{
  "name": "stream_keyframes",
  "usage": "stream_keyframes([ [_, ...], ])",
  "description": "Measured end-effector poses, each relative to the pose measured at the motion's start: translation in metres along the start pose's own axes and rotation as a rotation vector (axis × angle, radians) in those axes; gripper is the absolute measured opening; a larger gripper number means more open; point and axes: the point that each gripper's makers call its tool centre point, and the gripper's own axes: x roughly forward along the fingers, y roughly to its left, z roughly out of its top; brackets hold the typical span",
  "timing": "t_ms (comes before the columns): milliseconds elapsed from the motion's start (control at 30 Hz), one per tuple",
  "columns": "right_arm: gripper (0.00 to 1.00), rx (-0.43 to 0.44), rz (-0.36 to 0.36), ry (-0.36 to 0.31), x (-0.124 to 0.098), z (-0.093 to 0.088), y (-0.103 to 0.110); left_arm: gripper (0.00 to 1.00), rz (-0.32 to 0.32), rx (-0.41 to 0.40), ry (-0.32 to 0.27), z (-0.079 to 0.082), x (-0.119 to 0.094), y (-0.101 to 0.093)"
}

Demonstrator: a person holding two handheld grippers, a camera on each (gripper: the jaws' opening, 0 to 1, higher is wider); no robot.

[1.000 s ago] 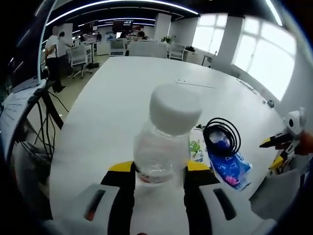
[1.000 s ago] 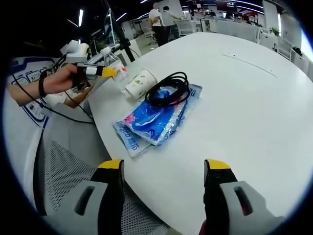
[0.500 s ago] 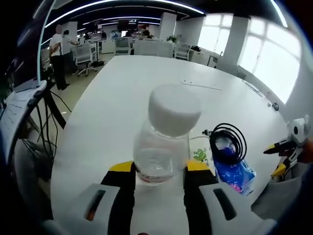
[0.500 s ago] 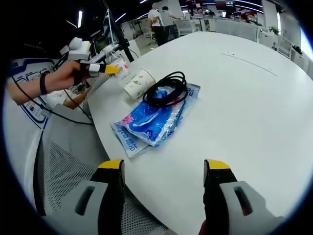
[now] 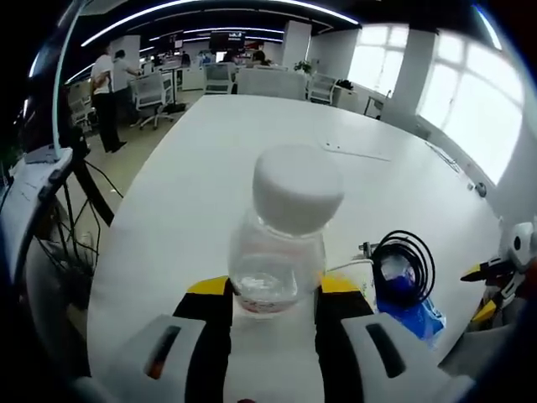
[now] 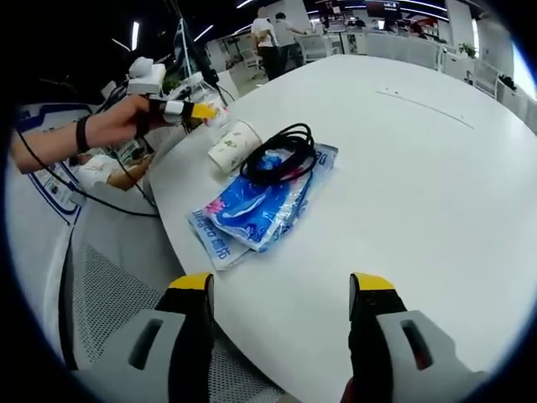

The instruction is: Arrange the tabletop items into an orderly group along one side of the table until the central work area is clear of visible clutter.

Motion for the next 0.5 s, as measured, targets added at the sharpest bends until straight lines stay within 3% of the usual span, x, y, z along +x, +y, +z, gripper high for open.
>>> stream_keyframes([
  [500,0.65,0.007,0.005,0.002,-0.002,-0.005,-0.004,0.37,0.002,0.001,-0.003,0.027,0.026,-0.001],
])
